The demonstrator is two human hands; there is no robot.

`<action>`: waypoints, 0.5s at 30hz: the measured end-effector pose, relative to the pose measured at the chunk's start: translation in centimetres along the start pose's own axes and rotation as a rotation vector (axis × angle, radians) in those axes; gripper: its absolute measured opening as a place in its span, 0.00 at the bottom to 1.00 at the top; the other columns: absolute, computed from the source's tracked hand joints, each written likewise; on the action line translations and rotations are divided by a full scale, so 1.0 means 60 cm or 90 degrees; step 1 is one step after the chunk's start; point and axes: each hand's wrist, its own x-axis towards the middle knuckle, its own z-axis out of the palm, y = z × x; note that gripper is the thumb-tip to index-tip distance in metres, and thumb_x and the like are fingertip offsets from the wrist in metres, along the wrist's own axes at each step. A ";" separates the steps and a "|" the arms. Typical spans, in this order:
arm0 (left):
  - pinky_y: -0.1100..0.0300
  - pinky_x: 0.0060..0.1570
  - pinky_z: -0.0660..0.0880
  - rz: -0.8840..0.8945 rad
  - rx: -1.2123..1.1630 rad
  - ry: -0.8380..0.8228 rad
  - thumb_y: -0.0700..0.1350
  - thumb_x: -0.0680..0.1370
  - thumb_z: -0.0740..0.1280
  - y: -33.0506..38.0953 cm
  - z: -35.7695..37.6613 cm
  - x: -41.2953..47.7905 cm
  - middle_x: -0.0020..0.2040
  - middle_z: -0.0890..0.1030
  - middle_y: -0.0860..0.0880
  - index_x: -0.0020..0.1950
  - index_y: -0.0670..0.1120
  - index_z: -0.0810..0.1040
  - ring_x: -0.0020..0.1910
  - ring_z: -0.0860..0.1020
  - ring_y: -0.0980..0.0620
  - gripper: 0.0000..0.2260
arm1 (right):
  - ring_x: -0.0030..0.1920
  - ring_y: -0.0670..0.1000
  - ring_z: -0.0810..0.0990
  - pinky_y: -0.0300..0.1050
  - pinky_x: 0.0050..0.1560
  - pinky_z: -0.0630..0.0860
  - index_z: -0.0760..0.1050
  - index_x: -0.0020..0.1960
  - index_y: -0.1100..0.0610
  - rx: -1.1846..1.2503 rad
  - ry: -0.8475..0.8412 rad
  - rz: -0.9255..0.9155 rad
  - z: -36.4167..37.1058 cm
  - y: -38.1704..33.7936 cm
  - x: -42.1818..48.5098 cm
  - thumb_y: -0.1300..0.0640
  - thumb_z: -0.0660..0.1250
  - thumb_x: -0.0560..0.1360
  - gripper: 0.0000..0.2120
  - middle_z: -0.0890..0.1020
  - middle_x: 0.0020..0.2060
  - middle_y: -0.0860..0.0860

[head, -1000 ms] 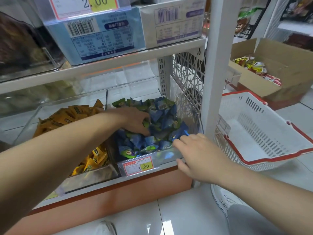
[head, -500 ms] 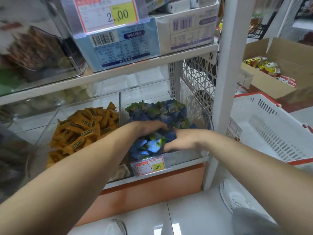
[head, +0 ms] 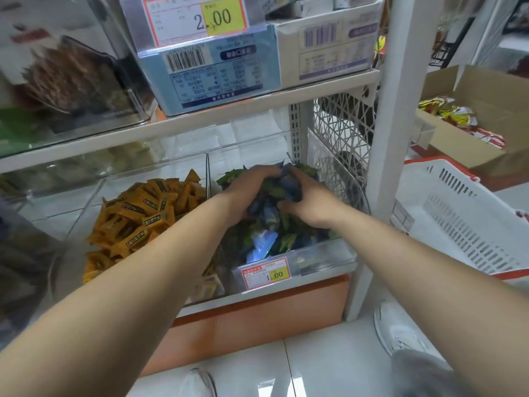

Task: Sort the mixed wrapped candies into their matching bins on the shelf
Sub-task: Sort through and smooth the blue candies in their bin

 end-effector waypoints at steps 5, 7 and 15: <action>0.54 0.67 0.68 0.184 0.327 0.023 0.63 0.72 0.64 0.020 -0.042 -0.028 0.71 0.73 0.55 0.73 0.64 0.68 0.65 0.72 0.54 0.29 | 0.66 0.57 0.75 0.40 0.52 0.68 0.59 0.79 0.52 -0.087 0.049 -0.003 -0.037 -0.014 -0.008 0.49 0.66 0.79 0.32 0.74 0.71 0.54; 0.55 0.66 0.70 0.229 0.484 0.040 0.64 0.72 0.61 0.011 -0.064 -0.050 0.72 0.73 0.56 0.74 0.64 0.66 0.68 0.72 0.53 0.30 | 0.63 0.58 0.77 0.42 0.52 0.72 0.71 0.72 0.52 -0.150 0.095 -0.048 -0.047 -0.024 -0.020 0.50 0.66 0.77 0.24 0.78 0.65 0.55; 0.58 0.65 0.68 0.350 0.729 0.171 0.54 0.74 0.63 -0.075 -0.124 -0.113 0.70 0.74 0.50 0.69 0.52 0.76 0.69 0.70 0.49 0.23 | 0.66 0.47 0.74 0.49 0.68 0.70 0.82 0.60 0.42 -0.192 -0.378 -0.185 0.043 -0.069 -0.014 0.44 0.69 0.77 0.13 0.76 0.67 0.44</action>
